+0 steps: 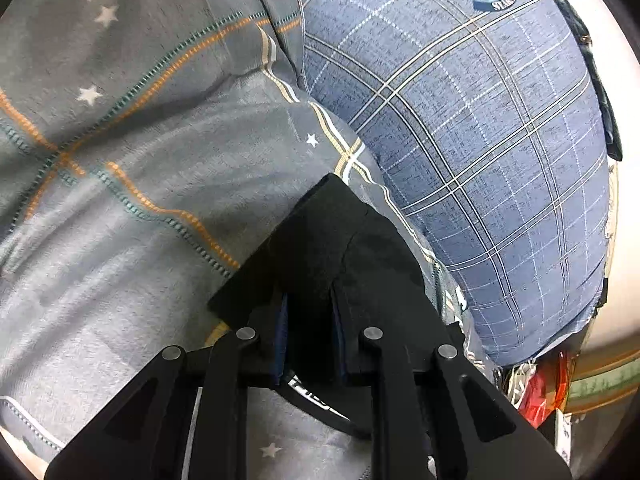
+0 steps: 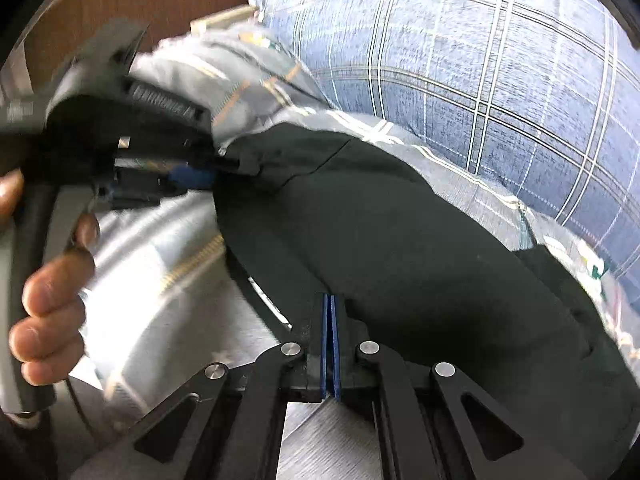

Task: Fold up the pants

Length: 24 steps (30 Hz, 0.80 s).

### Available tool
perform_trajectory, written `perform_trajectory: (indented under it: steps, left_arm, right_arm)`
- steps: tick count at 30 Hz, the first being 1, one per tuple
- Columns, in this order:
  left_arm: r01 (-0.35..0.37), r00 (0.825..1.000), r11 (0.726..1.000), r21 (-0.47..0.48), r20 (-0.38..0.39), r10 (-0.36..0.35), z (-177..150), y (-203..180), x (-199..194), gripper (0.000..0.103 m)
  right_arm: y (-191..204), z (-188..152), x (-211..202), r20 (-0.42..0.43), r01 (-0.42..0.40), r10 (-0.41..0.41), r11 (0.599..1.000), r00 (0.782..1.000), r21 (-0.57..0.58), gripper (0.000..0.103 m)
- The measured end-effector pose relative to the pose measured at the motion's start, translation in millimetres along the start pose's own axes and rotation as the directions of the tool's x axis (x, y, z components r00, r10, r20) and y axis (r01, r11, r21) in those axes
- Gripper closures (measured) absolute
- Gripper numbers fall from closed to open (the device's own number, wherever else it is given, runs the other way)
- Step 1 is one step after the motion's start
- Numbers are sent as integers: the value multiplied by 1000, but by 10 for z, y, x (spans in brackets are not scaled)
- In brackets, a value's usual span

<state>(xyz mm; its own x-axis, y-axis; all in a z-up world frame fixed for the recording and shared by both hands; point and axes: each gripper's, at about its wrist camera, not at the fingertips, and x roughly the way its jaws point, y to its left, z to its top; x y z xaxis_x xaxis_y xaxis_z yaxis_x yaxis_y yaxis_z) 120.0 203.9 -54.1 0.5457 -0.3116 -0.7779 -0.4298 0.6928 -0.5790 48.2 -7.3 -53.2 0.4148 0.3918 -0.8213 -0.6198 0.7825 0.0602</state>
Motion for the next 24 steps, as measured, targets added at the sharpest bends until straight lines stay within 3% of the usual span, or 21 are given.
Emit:
perform_trajectory:
  steps: [4,5,8,9,10,11,12,18,22,24]
  left_arm:
    - [-91,994,996,-22,-59,89,3,171,260,85]
    - [-83,995,996,-22,-52,82,10,160,278,84]
    - [-101,994,995,13,-49,101,-5,147,212,71]
    - [-97,994,995,0,-41,97,-9,174,166,63]
    - [-97,995,995,-12,-30,96,0,208,124,58]
    - [-102,995,994,-26,-22,102,7,258,103,50]
    - [-98,995,994,-50,-19,98,11,307,100,48]
    - [-54,997,996,-77,-59,49,-46,332,224,48]
    - [-46,997,994,-96,-63,40,-67,340,294,48]
    - [-33,998,992,-118,-52,27,-96,362,289,48]
  right_arm:
    - [16,-39,198,-63,-15,16,1000,998,16,102]
    - [16,-33,316,-99,-14,17,1000,995,22,102]
    - [14,-33,328,-94,-24,28,999,995,46,97]
    - [-7,-33,296,-87,-37,43,997,995,67,94]
    - [-14,-44,277,-86,-50,56,996,995,79,83]
    - [-30,-48,255,-83,-60,67,994,994,90,78]
    - [-44,-52,208,-70,-64,71,993,995,100,72]
    - [-162,102,144,-29,-132,140,972,990,192,72]
    - [-167,59,371,-85,-159,184,958,979,237,72]
    - [-89,47,351,-84,-139,158,969,984,203,72]
